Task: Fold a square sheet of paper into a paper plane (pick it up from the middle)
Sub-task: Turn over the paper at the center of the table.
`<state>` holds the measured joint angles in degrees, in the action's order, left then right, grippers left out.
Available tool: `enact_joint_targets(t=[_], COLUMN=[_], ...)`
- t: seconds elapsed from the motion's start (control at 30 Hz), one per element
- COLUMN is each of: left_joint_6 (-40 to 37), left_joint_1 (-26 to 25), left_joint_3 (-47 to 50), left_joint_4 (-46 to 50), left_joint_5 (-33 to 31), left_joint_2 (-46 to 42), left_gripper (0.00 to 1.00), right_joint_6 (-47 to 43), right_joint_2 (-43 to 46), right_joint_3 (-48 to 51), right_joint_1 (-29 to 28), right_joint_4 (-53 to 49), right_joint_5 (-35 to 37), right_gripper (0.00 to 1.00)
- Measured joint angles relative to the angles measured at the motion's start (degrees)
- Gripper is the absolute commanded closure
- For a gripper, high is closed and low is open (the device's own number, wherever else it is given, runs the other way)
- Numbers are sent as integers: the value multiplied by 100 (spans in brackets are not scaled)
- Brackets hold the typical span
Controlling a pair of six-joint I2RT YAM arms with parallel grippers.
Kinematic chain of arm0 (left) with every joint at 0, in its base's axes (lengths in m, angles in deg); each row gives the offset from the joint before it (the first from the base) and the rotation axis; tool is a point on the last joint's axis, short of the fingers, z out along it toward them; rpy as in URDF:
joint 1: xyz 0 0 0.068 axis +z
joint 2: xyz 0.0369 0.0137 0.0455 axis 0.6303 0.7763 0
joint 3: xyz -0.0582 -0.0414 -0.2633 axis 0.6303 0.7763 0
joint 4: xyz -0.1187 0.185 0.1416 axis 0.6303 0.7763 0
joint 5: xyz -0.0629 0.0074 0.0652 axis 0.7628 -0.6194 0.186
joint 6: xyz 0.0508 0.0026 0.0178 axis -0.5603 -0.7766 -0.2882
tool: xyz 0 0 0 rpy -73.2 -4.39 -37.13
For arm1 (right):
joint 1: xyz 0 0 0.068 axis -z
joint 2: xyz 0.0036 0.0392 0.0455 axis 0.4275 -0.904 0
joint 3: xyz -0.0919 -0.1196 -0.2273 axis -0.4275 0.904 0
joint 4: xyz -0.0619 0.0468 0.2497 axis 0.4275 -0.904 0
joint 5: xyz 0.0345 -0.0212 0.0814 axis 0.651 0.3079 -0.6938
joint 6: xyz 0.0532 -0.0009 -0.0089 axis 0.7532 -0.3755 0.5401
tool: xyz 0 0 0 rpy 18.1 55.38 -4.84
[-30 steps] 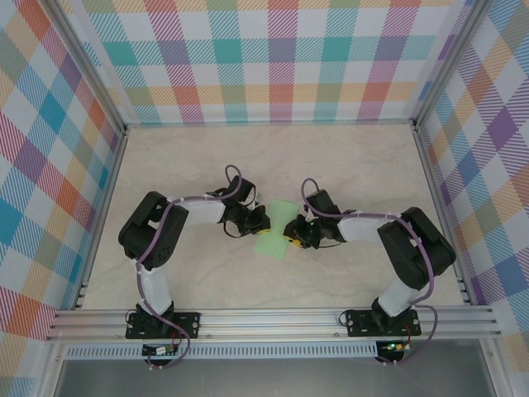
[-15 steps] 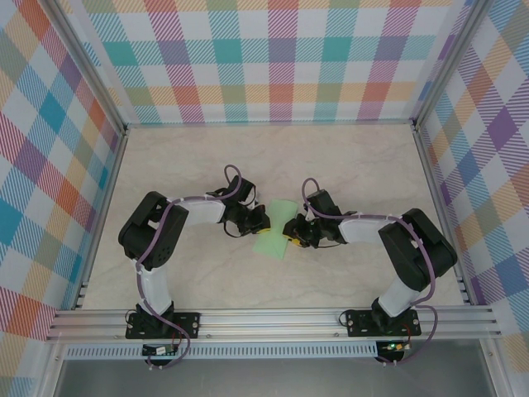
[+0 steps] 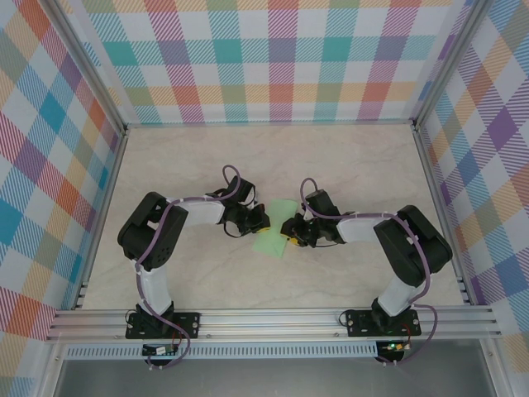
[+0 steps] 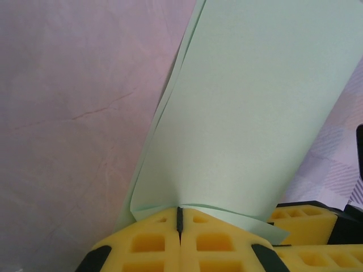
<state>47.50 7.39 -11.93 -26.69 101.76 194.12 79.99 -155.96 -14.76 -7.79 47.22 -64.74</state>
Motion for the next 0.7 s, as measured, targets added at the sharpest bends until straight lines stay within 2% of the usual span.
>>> enact_joint_targets(t=[0.43, 0.7], left_joint_6=[125, 177], left_joint_1=[9, 37], left_joint_3=[146, 289], left_joint_4=[-166, -140], left_joint_5=[-101, -313], left_joint_2=[-94, -372], left_gripper=[95, 91], right_joint_6=[-7, -249], right_joint_2=[-267, -225], right_joint_3=[-9, -9], right_joint_1=[0, 0], right_joint_4=[555, 433], right_joint_5=[-188, -181], right_gripper=[75, 86])
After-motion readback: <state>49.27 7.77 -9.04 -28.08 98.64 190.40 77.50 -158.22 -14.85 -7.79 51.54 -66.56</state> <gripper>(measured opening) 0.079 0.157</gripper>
